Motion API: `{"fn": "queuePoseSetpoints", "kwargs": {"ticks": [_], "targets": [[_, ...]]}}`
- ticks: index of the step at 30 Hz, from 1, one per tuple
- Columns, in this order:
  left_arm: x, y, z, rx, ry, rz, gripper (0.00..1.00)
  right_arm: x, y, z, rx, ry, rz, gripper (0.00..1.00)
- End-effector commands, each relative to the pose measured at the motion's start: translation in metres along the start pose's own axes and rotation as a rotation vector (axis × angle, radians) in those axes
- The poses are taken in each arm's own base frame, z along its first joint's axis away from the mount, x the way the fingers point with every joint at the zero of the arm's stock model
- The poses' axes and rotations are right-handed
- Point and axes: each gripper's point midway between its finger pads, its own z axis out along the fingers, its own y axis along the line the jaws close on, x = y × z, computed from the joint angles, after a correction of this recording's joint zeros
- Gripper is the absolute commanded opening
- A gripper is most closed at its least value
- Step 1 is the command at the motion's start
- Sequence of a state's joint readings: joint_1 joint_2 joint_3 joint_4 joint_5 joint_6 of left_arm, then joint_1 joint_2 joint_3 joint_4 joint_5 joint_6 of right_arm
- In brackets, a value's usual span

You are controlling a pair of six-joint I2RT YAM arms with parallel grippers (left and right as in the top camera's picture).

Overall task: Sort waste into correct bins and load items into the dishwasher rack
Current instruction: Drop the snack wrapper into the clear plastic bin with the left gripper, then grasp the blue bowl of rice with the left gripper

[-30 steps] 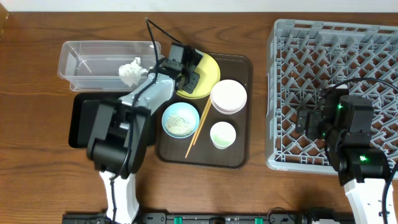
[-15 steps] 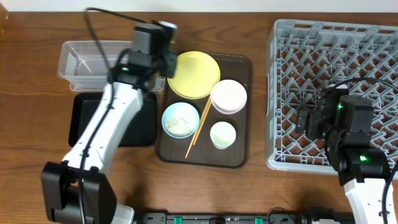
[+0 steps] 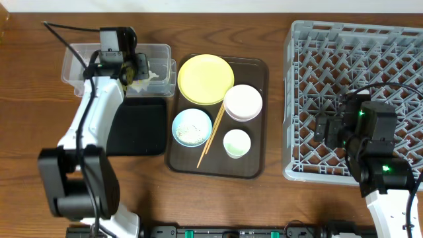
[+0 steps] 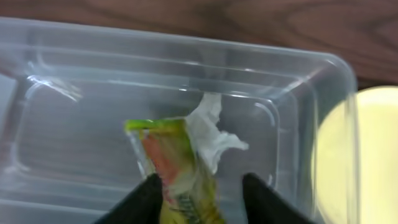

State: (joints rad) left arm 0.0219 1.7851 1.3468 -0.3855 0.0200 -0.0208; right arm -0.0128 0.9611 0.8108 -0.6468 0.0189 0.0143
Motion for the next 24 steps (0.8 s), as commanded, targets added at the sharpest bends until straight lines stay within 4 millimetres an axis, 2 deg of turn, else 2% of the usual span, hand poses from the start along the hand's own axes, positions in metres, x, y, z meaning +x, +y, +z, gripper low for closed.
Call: {"fn": "queuePoseSetpoints", "kwargs": {"ticks": [1,3,6,10,12,13,16,19,24], "targets": [[-0.007,0.0,-0.003,-0.002,-0.033,-0.008,0.53,-0.009,-0.004,-0.004,0.013,-0.022,0.015,0.99],[-0.013,-0.005,-0.014,0.015,-0.057,-0.004,0.55,-0.009,-0.004,-0.004,0.013,-0.022,0.015,0.99],[-0.017,-0.026,-0.039,0.102,-0.074,0.013,0.59,-0.009,-0.004,-0.004,0.013,-0.022,0.015,0.99],[-0.005,-0.058,-0.08,0.21,-0.045,0.032,0.72,-0.009,-0.004,-0.004,0.013,-0.022,0.015,0.99],[0.008,-0.075,-0.094,0.25,-0.003,0.046,0.75,-0.009,-0.004,-0.004,0.013,-0.022,0.015,0.99],[0.018,-0.083,-0.099,0.265,0.028,0.059,0.8,-0.009,-0.004,-0.004,0.013,-0.022,0.015,0.99],[0.049,-0.103,-0.107,0.283,0.141,0.055,0.83,-0.009,-0.004,-0.004,0.013,-0.022,0.015,0.99],[0.086,-0.126,-0.106,0.292,0.273,0.095,0.82,-0.009,-0.004,-0.004,0.013,-0.023,0.015,0.99],[0.128,-0.159,-0.092,0.305,0.401,0.198,0.78,-0.009,-0.004,-0.004,0.012,-0.022,0.015,0.99]]}}
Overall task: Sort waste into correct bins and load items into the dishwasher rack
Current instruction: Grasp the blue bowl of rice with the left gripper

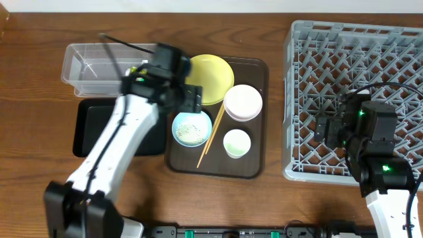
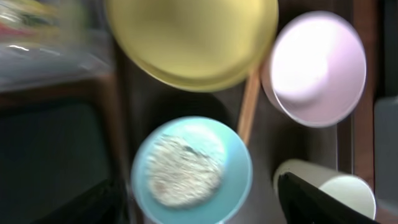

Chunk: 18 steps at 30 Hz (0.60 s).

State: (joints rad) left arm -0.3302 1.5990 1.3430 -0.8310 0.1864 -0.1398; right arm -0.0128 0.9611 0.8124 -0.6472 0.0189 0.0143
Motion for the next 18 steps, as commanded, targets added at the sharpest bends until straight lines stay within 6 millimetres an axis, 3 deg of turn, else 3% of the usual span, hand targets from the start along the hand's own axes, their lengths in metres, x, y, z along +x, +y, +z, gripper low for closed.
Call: {"fn": "queuePoseSetpoints", "kwargs": {"ticks": [1,7,12,18], "targets": [[0.022,-0.02,0.029,0.013,0.105,0.028,0.76,-0.009,-0.003,-0.004,0.008,-0.021,0.015,0.99],[0.045,-0.033,0.064,-0.019,0.213,0.087,0.69,-0.008,-0.003,-0.004,0.006,-0.02,0.015,0.99],[0.056,-0.035,0.081,-0.033,0.268,0.08,0.63,-0.008,-0.003,-0.004,0.006,-0.021,0.015,0.99],[0.066,-0.03,0.1,-0.049,0.321,0.075,0.5,-0.008,-0.003,-0.004,0.006,-0.021,0.015,0.99]]}}
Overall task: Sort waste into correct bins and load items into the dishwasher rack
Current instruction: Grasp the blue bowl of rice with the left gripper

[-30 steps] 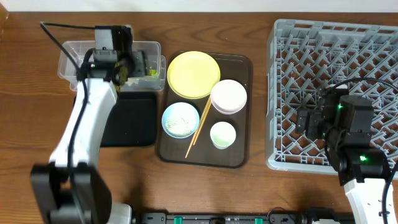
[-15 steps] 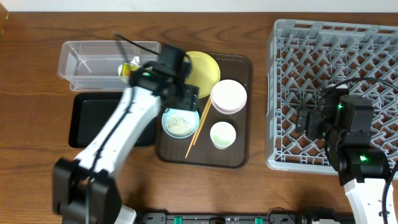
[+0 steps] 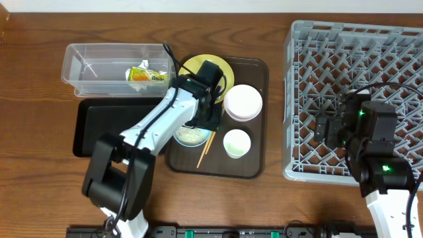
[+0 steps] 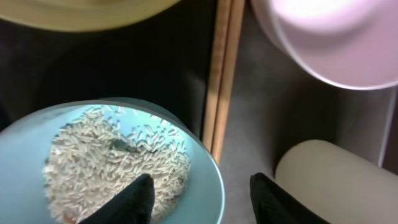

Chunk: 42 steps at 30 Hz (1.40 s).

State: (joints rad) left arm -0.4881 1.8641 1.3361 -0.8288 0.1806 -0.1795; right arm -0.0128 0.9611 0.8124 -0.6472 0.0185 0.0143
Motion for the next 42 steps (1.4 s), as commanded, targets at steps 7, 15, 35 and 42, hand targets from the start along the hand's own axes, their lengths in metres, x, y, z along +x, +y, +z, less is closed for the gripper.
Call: {"fn": "queuePoseSetpoints", "kwargs": {"ticks": [7,15,35,42], "targets": [[0.011,0.001,0.032,-0.028,0.082,-0.002,0.4,-0.008,-0.003,-0.004,0.007,-0.021,0.015,0.99],[0.007,-0.006,0.034,-0.021,0.06,0.019,0.19,-0.008,-0.003,-0.004,0.007,-0.02,0.015,0.99],[-0.015,-0.005,-0.067,0.037,-0.192,0.001,0.06,-0.008,-0.003,-0.004,0.007,-0.021,0.015,0.99],[-0.012,0.049,-0.103,0.06,-0.233,-0.146,0.06,-0.008,-0.003,-0.004,0.007,-0.021,0.015,0.99]]}}
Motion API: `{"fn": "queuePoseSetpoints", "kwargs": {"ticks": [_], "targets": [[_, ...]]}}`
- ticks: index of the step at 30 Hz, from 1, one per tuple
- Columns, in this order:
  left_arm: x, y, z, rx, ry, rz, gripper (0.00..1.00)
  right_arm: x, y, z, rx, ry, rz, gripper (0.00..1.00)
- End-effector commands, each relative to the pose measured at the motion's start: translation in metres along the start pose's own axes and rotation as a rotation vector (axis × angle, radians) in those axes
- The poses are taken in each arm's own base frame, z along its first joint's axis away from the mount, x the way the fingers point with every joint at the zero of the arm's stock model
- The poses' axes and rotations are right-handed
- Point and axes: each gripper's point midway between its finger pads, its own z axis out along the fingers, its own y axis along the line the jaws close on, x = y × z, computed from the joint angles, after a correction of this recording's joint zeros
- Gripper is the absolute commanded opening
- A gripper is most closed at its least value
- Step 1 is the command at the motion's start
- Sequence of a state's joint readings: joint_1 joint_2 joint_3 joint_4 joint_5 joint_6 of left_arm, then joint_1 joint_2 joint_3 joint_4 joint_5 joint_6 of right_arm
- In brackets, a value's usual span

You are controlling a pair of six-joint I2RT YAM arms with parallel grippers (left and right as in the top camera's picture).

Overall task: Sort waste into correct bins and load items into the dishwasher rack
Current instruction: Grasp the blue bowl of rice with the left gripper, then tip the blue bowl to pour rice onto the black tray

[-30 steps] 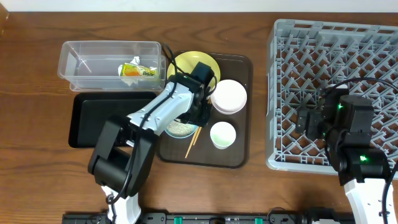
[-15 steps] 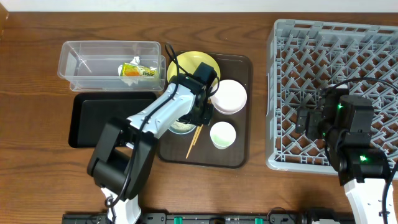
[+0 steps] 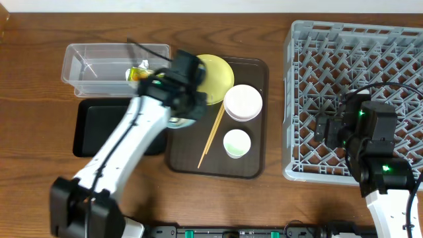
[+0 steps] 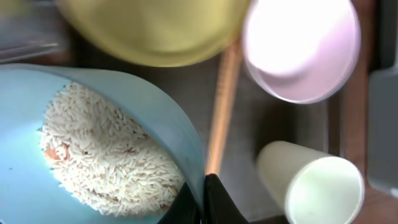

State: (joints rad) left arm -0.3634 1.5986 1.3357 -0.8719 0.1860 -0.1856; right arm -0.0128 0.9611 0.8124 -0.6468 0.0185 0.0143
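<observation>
My left gripper (image 4: 202, 200) is shut on the right rim of the light-blue bowl of rice (image 4: 93, 155), one finger inside and one outside. Overhead, the bowl (image 3: 173, 121) peeks out under the left gripper (image 3: 188, 109) at the brown tray's left edge. On the brown tray (image 3: 254, 168) lie the yellow plate (image 3: 215, 79), pink bowl (image 3: 243, 102), pale green cup (image 3: 236, 142) and chopsticks (image 3: 211, 135). My right gripper (image 3: 322, 129) hovers over the grey dishwasher rack (image 3: 357, 59); its jaws are not readable.
The clear bin (image 3: 99, 63) at the back left holds a green-and-orange wrapper (image 3: 139, 73). A flat black tray (image 3: 112, 129) lies in front of it, left of the brown tray. The left arm crosses over the black tray's right part.
The left gripper, then open astride the blue bowl's rim, is now shut on that rim. Bowl and gripper now stand further left, at the tray's left edge. The right arm is unchanged.
The left gripper was open over the clear bin with the wrapper between its fingers. Then it was over the brown tray, the wrapper left in the bin. Then it straddled the rice bowl's rim. Now it grips the bowl, shifted left.
</observation>
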Motion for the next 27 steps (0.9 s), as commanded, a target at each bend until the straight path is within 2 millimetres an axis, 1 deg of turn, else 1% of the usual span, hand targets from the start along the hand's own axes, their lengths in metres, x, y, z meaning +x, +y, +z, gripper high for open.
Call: {"fn": "queuePoseSetpoints", "kwargs": {"ticks": [1,5,10,12,15,18,21,24,27], "targets": [[-0.002,0.023,-0.01,0.049,0.013,-0.059,0.06,-0.008,-0.003,-0.004,0.007,-0.02,0.015,0.99],[0.0,0.043,-0.014,0.191,0.024,-0.115,0.06,-0.008,-0.003,-0.004,0.007,-0.02,0.015,0.99],[0.002,0.06,-0.023,0.448,-0.022,-0.169,0.06,-0.008,-0.003,-0.004,0.007,-0.02,0.015,0.99],[0.005,0.068,-0.03,0.566,-0.059,-0.197,0.06,-0.008,-0.003,-0.004,0.007,-0.02,0.015,0.99],[0.009,0.084,-0.04,0.709,-0.131,-0.267,0.07,-0.008,-0.003,-0.004,0.007,-0.021,0.015,0.99],[0.007,0.1,-0.056,0.869,-0.246,-0.332,0.06,-0.008,-0.003,-0.004,0.007,-0.021,0.015,0.99],[0.006,0.121,-0.069,0.992,-0.344,-0.432,0.06,-0.008,-0.003,-0.004,0.007,-0.021,0.015,0.99],[0.004,0.143,-0.076,1.095,-0.391,-0.572,0.06,-0.008,-0.003,-0.004,0.007,-0.02,0.015,0.99],[0.007,0.163,-0.069,1.125,-0.371,-0.708,0.06,-0.008,-0.003,-0.004,0.007,-0.02,0.015,0.99]]}}
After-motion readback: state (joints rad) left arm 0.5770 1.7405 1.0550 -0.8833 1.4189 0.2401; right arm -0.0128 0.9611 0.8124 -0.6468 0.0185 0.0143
